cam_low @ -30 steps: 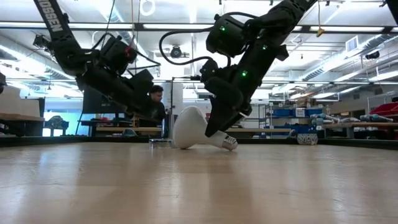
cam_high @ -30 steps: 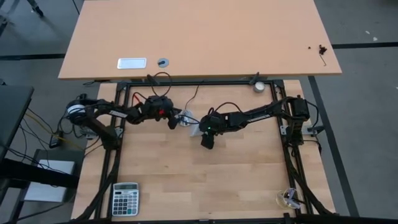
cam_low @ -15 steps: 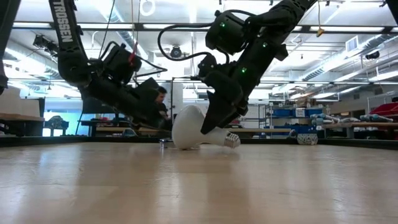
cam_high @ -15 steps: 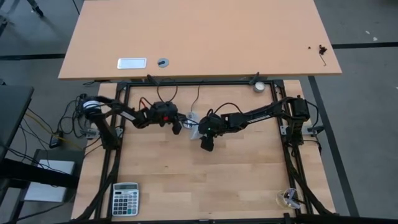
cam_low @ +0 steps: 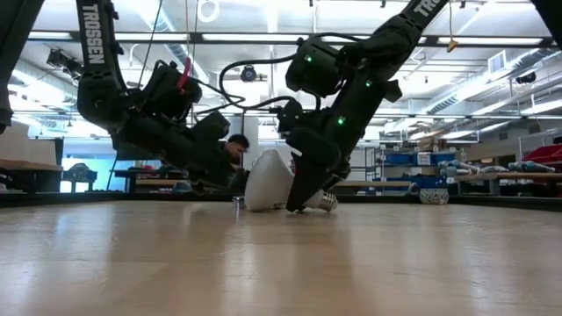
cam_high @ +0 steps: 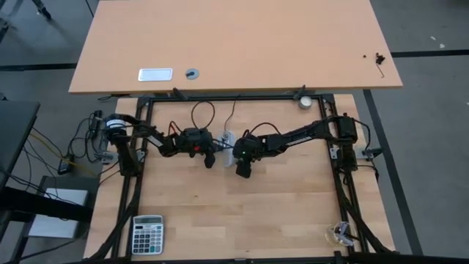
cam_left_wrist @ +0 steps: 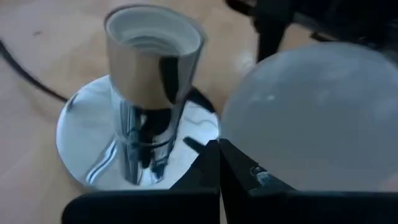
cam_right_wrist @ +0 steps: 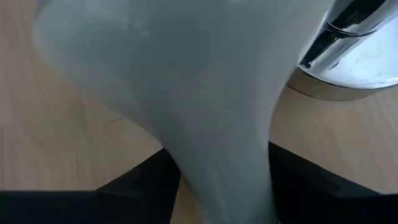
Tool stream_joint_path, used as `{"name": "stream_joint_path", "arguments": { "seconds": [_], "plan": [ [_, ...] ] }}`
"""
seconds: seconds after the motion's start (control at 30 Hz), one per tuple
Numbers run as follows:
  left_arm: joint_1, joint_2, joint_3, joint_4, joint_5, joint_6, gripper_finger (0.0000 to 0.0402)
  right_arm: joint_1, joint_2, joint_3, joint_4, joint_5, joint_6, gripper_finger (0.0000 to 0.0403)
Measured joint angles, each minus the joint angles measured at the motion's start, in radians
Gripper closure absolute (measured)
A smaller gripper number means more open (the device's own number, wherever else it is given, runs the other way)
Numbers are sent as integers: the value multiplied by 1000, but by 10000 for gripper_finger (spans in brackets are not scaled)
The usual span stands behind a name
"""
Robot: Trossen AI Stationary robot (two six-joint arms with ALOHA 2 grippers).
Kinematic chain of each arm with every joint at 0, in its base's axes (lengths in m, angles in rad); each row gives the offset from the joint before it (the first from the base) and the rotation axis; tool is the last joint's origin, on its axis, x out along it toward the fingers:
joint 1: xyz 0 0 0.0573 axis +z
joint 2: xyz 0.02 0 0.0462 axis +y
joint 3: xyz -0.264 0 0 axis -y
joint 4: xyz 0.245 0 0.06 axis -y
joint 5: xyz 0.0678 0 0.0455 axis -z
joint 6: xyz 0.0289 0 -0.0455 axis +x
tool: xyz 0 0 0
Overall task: Screw lightbulb
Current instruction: Insert the lightbulb into the silver lamp socket
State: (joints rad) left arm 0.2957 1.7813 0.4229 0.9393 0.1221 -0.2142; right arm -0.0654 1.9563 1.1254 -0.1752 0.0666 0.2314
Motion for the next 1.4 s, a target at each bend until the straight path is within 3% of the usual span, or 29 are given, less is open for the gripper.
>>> {"name": "stream_joint_path", "arguments": {
  "seconds": [0.2, 0.63, 0.87, 1.4],
  "plan": [
    [-6, -3, -1, 81, -3, -5, 402, 2, -79, -2, -16, -21, -29, 252],
    [-41, -16, 0, 242, 75, -31, 402, -1, -329, -1, 86, 3, -86, 252],
    [-75, -15, 0, 445, 81, -31, 402, -18, -306, 0, 43, 13, -93, 251],
    [-65, -23, -2, 451, 81, -34, 402, -54, -252, -2, 75, -19, -99, 233]
  ]
}}
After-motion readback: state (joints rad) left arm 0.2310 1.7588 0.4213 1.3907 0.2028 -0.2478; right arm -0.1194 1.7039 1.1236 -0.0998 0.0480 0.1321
